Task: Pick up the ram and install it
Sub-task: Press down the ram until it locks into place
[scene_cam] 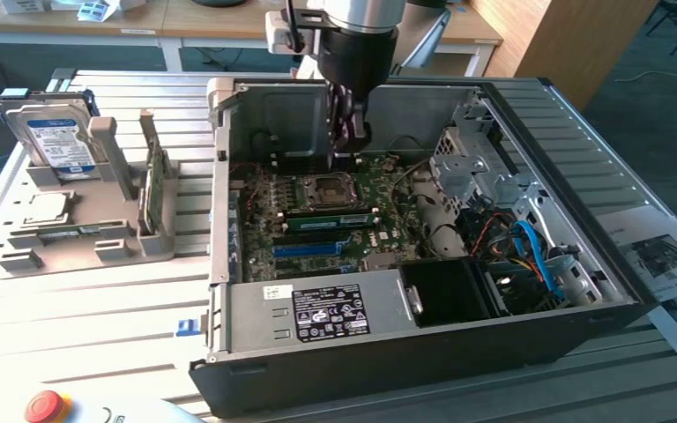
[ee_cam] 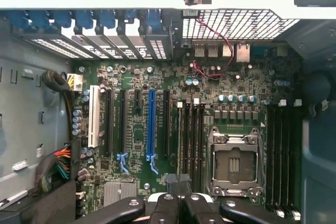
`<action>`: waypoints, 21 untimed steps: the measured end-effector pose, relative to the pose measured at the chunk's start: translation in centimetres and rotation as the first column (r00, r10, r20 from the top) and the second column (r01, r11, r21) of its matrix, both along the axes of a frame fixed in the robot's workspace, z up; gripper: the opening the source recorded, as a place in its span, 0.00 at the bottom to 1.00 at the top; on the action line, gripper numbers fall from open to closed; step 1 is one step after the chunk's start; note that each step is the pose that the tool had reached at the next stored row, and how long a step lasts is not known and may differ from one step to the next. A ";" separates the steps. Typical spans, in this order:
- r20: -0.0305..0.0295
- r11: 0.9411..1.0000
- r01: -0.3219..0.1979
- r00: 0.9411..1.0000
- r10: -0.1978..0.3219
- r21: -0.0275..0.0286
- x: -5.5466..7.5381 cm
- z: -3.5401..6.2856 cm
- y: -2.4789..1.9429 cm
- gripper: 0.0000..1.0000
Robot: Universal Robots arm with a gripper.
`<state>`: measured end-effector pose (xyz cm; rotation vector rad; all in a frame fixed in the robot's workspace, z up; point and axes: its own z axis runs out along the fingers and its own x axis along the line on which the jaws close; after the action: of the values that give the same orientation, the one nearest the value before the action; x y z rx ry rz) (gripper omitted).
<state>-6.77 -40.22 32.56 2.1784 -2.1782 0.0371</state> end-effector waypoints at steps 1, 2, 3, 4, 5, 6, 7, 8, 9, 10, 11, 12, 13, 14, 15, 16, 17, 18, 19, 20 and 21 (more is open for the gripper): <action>0.000 1.000 0.000 1.000 0.000 0.000 0.0 0.13 0.00 0.10; 0.000 1.000 0.000 1.000 0.000 0.000 0.0 0.29 0.00 0.10; 0.000 1.000 0.000 1.000 0.000 0.000 0.0 0.43 0.00 0.10; 0.000 1.000 0.000 1.000 0.000 0.000 0.0 0.57 0.00 0.10; 0.000 1.000 0.000 1.000 0.000 0.000 0.0 0.69 0.00 0.10; 0.000 1.000 0.000 1.000 0.000 0.000 0.0 0.80 0.00 0.10; 0.000 1.000 0.000 1.000 0.000 0.000 0.0 0.92 0.00 0.10; 0.000 1.000 0.000 1.000 0.000 0.000 0.0 1.04 0.00 0.10; 0.000 1.000 0.000 1.000 0.000 0.000 0.0 1.13 0.00 0.10; 0.000 1.000 0.000 1.000 0.000 0.000 0.0 1.18 0.00 0.10; 0.000 1.000 0.000 1.000 0.000 0.000 0.0 1.18 0.00 0.10; 0.000 1.000 0.000 1.000 0.000 0.000 0.0 1.19 0.00 0.10; 0.000 1.000 0.000 1.000 0.000 0.000 0.0 1.19 0.00 0.10; 0.000 1.000 0.000 1.000 0.000 0.000 0.0 1.19 0.00 0.10; 0.000 1.000 0.000 1.000 0.000 0.000 0.0 1.20 0.00 0.10; 0.000 1.000 0.000 1.000 0.000 0.000 0.0 1.19 0.00 0.10; 0.000 1.000 0.000 1.000 0.000 0.000 0.0 1.20 0.00 0.10; 0.000 1.000 0.000 1.000 0.000 0.000 0.0 1.19 0.00 0.10; 0.000 1.000 0.000 1.000 0.000 0.000 0.0 1.20 0.00 0.10; 0.000 1.000 0.000 1.000 0.000 0.000 0.0 1.20 0.00 0.10; 0.000 1.000 0.000 1.000 0.000 0.000 0.0 1.19 0.00 0.10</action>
<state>-6.77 -40.22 33.75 2.1783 -2.1781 0.0372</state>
